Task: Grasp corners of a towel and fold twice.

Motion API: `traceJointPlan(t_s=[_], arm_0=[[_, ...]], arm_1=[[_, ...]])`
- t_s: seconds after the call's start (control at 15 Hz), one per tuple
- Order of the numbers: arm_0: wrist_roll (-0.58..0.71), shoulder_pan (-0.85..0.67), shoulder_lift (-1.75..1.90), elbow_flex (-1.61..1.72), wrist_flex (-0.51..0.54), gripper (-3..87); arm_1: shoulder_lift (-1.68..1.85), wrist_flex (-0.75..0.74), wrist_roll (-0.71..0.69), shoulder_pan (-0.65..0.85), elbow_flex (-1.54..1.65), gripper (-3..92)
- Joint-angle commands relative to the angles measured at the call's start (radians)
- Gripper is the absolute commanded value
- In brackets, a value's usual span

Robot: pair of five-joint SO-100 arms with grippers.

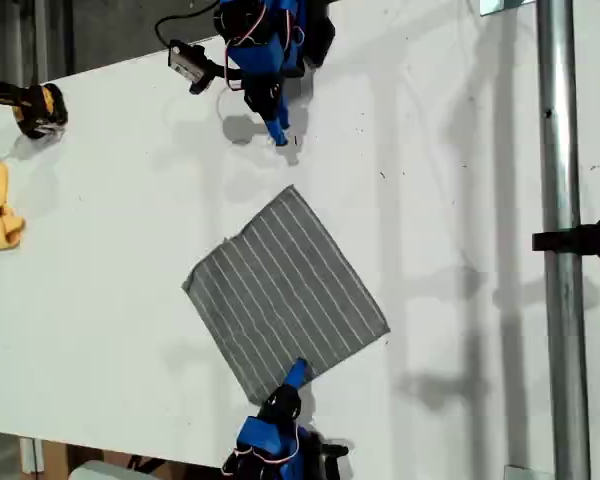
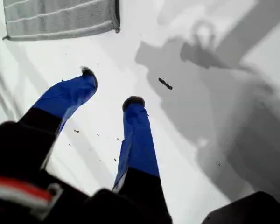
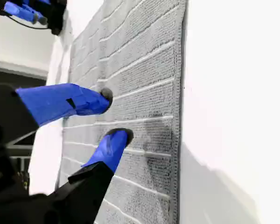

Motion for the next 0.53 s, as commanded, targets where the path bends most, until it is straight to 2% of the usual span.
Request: traceJointPlan(t_s=[0.0, 0.47], arm_0=[[-0.529, -0.158, 0.003, 0.005, 0.008, 0.3], [-0.529, -0.155, 0.003, 0.005, 0.008, 0.4]], arm_1=[[0.0, -0.04, -0.034, -0.002, -0.046, -0.2], [0.0, -0.038, -0.032, -0.011, -0.064, -0.2]])
